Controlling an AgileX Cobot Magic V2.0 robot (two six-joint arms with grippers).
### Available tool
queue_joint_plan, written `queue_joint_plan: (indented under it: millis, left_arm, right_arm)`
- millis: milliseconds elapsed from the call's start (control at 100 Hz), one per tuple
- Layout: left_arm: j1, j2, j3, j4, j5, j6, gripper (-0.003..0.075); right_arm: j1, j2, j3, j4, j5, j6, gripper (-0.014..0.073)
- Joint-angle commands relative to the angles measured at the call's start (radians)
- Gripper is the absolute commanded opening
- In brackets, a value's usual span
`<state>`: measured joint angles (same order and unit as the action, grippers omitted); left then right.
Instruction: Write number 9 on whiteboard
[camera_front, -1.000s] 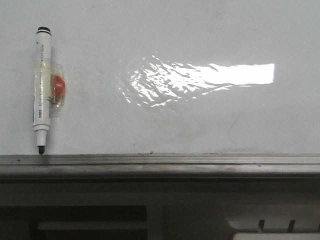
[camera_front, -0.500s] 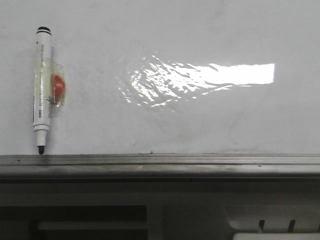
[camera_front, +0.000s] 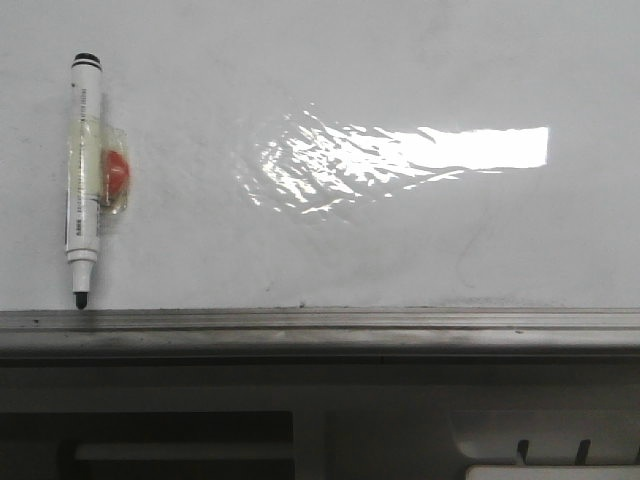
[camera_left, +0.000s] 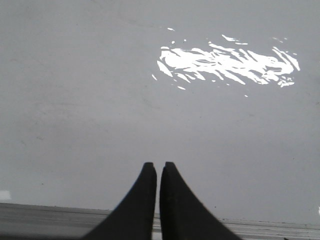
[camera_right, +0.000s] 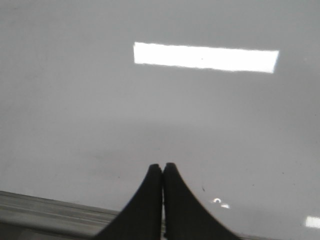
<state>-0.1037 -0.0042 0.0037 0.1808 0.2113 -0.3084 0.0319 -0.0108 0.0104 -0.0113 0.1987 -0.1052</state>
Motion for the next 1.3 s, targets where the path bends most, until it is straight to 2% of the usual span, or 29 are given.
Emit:
queue_joint_plan:
  millis: [0, 170, 910, 1290]
  left_arm:
    - [0.002, -0.027, 0.042, 0.050, -0.090, 0.002, -0.0020]
    - [0.002, -0.027, 0.042, 0.137, -0.090, 0.002, -0.0020]
    - [0.002, -0.027, 0.042, 0.163, -0.067, 0.002, -0.0020]
    - [0.002, -0.027, 0.042, 0.151, -0.125, 0.002, -0.0020]
  right_arm:
    - [-0.005, -0.015, 0.025, -0.009, -0.088, -0.008, -0.0069]
    - [-0.005, -0.015, 0.025, 0.033, -0.095, -0.006, -0.0069]
    - [-0.003, -0.015, 0.025, 0.038, -0.064, -0.006, -0.0069]
    - [-0.003, -0.015, 0.025, 0.133, -0.106, -0.006, -0.0069]
